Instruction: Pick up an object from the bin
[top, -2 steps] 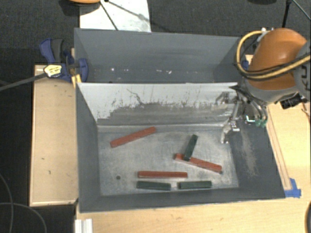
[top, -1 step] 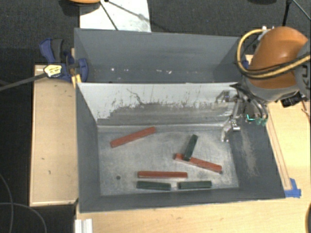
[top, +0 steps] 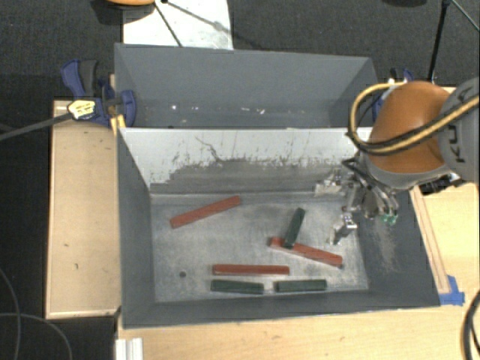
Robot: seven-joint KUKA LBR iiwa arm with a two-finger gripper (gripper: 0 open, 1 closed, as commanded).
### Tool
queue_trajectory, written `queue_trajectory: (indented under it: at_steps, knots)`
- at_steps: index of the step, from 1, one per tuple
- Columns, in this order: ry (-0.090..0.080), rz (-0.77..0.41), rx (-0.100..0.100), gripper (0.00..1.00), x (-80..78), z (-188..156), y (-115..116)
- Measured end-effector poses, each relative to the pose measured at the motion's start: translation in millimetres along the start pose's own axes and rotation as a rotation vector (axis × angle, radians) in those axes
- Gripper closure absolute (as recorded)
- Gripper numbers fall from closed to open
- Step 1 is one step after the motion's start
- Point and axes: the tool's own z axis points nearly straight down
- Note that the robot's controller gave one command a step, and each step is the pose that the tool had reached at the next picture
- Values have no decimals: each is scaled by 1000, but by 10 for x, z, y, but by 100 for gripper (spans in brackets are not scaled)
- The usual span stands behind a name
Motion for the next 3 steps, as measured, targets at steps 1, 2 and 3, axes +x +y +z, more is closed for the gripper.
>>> queue_trajectory:
  at_steps: [1, 2, 3]
  knots:
    - [4, -36, -1, 100, -15, 690, 111]
    - [6, -38, -1, 0, -8, 697, 115]
    - [6, -39, -1, 0, -7, 699, 116]
